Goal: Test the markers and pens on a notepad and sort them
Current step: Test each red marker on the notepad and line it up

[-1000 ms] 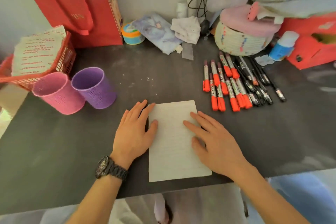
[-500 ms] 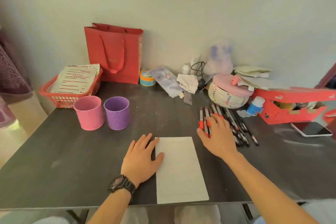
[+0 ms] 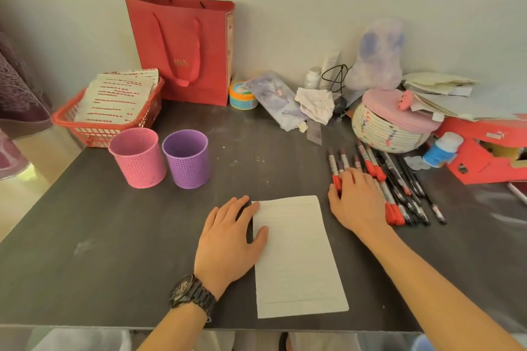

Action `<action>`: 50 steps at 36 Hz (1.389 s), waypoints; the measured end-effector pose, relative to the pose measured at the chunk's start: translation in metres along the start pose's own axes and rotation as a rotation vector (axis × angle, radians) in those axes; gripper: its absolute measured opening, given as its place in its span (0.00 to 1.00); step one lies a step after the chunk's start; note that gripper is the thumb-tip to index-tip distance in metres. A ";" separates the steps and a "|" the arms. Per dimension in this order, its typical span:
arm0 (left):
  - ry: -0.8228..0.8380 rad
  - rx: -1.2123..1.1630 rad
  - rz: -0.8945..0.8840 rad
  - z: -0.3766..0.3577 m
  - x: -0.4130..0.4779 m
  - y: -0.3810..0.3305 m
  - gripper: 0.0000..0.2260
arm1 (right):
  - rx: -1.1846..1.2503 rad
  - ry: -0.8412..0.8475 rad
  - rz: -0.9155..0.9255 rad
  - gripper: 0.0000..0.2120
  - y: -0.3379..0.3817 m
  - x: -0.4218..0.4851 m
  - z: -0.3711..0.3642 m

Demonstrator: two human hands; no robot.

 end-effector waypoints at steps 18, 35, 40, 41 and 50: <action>0.045 0.024 -0.005 0.003 -0.004 -0.004 0.30 | 1.097 -0.116 -0.524 0.07 -0.026 -0.078 0.024; -0.025 -0.803 -0.075 0.027 -0.072 -0.068 0.14 | 1.773 0.195 -0.508 0.09 0.058 -0.207 0.003; 0.027 -1.314 0.091 0.023 -0.077 -0.074 0.12 | 1.498 0.328 -0.368 0.07 0.067 -0.207 0.012; 0.052 -1.411 0.123 0.019 -0.077 -0.073 0.12 | 1.464 0.342 -0.356 0.06 0.067 -0.206 0.013; 0.437 -1.587 0.134 0.002 -0.079 -0.075 0.15 | 1.520 0.273 -0.424 0.17 0.050 -0.199 0.018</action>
Point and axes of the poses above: each hand's wrist, its own x-axis towards the middle knuckle, its own z-axis out of the back of the hand, y = z × x, the point moved 8 cm from there along x, towards the middle knuckle, and after that the axes turned 7 degrees about y, right-handed, at the moved point
